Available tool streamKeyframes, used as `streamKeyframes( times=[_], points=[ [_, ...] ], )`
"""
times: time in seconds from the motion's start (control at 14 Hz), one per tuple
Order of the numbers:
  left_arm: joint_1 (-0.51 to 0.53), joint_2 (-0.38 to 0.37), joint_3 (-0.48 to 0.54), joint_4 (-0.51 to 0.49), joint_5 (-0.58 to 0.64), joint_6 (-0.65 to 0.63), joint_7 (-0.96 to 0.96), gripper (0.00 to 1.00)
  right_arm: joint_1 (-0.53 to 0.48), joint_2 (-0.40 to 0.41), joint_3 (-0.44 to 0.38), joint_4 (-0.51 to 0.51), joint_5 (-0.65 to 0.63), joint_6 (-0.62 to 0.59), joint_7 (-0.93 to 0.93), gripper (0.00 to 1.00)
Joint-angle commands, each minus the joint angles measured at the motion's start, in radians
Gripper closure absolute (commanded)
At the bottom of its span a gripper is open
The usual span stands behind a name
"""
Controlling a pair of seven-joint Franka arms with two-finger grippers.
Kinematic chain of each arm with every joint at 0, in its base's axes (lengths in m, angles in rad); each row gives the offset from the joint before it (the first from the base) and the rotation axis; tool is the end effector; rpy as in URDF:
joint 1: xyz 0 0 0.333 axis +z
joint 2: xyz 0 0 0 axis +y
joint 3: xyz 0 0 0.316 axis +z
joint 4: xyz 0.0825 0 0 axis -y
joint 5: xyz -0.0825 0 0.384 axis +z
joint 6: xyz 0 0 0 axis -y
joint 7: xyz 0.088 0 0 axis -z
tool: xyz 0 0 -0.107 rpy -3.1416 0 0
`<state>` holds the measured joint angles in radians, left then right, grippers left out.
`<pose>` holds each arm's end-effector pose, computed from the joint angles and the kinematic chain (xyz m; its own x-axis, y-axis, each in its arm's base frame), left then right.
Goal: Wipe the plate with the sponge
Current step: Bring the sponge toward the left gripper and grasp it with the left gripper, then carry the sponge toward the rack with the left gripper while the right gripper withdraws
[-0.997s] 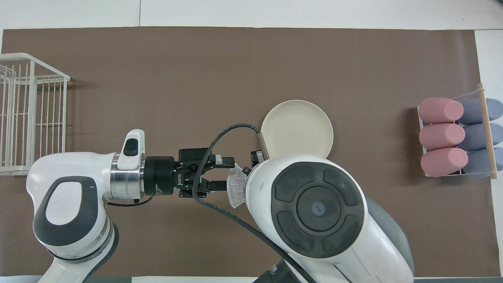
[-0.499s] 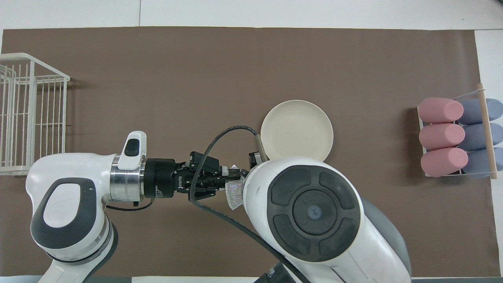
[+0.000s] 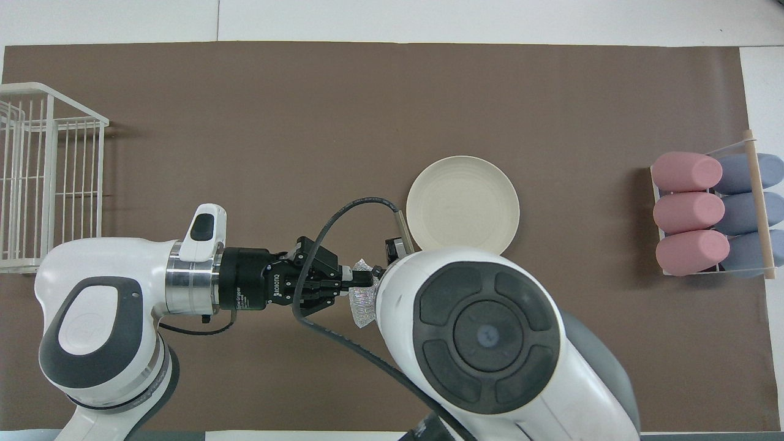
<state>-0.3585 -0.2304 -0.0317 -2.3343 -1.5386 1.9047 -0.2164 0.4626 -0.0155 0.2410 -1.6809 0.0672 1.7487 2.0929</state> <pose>0.4176 -0.2505 0.4727 0.7649 0.0445 -0.6426 0.6345 -0.2241 0.7398 0.4258 0.3705 0.5967 0.1727 -0.9803 -0.0958 -0.9847 -0.1696 -0.0399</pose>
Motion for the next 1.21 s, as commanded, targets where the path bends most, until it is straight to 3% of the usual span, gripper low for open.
streamKeyframes(
  times=[0.0,0.07,0.28,0.64,1.14],
  points=[
    [0.012,-0.04,0.006,-0.023,-0.005,-0.021,-0.038,1.0,-0.009,-0.018,0.004,-0.005,-0.023,-0.043,-0.058,0.06],
    [0.012,-0.041,0.006,-0.023,-0.005,-0.021,-0.04,1.0,-0.016,-0.026,0.004,-0.011,-0.023,-0.048,-0.117,0.0],
    [0.013,-0.04,0.006,-0.023,-0.003,-0.016,-0.049,1.0,-0.053,-0.049,0.0,-0.014,-0.023,-0.089,-0.276,0.0],
    [0.035,-0.029,0.006,-0.004,0.099,0.011,-0.112,1.0,-0.214,-0.084,-0.005,-0.019,-0.023,-0.253,-0.822,0.0],
    [0.15,-0.009,0.006,0.082,0.457,0.019,-0.276,1.0,-0.498,-0.104,-0.008,-0.011,-0.023,-0.328,-1.449,0.0]
  ],
)
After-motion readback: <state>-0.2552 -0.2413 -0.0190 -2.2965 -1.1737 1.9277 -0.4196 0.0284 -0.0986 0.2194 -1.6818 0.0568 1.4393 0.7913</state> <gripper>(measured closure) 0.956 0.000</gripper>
